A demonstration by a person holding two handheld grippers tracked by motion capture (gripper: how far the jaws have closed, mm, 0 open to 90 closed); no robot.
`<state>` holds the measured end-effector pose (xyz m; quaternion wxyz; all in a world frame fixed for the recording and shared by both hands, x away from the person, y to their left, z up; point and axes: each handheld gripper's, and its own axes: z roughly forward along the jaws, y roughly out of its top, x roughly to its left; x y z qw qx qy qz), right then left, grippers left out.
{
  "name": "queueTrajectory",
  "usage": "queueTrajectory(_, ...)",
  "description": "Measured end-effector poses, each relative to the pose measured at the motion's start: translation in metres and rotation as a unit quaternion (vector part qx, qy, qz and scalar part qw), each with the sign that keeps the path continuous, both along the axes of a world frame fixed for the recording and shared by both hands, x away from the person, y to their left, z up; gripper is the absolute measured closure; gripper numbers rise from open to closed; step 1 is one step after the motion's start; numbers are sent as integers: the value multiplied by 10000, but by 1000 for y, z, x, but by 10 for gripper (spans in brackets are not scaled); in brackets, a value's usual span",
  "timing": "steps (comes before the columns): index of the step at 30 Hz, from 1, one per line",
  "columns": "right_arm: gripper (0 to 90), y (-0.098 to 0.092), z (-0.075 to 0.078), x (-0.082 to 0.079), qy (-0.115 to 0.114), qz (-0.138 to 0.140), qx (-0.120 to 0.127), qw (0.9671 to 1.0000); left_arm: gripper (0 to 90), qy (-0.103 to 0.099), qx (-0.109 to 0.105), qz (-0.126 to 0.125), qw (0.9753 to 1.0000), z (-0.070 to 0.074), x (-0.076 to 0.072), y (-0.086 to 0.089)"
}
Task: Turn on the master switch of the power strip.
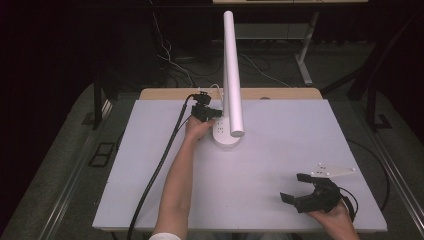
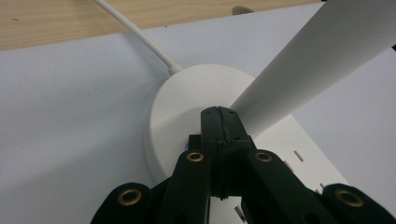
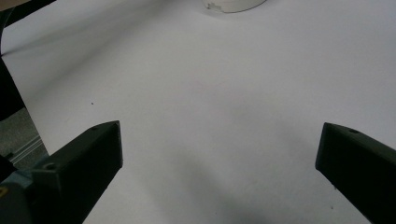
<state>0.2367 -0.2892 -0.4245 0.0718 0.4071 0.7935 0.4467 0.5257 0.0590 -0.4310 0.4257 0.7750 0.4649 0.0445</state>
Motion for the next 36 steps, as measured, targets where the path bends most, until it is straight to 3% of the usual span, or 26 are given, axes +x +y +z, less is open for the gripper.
queueTrajectory(9,2,0,0,-1,48,-7,24,10000,900,66,-488,168,9986,-7,-1,6)
queueTrajectory(19,1,1,0,-2,24,38,26,10000,900,168,-664,188,9975,-10,-1,11)
queueTrajectory(21,1,1,1,-2,7,50,24,10000,900,237,-820,245,9960,-12,-1,12)
queueTrajectory(24,2,1,1,-3,-12,57,34,10000,900,261,-721,284,9967,-10,-1,10)
queueTrajectory(27,1,0,1,-4,-31,59,30,10000,900,398,-1079,373,9927,-15,-1,16)
queueTrajectory(29,1,0,1,-5,-60,78,38,9999,900,453,-1206,407,9908,-18,-1,20)
queueTrajectory(30,1,0,1,-5,-56,75,43,9999,900,402,-1158,406,9916,-17,-1,18)
queueTrajectory(31,1,0,1,-5,-51,73,44,10000,900,266,-940,405,9944,-15,-4,15)
queueTrajectory(36,1,3,0,-3,11,74,26,10000,900,310,-1137,401,9922,-18,-3,18)
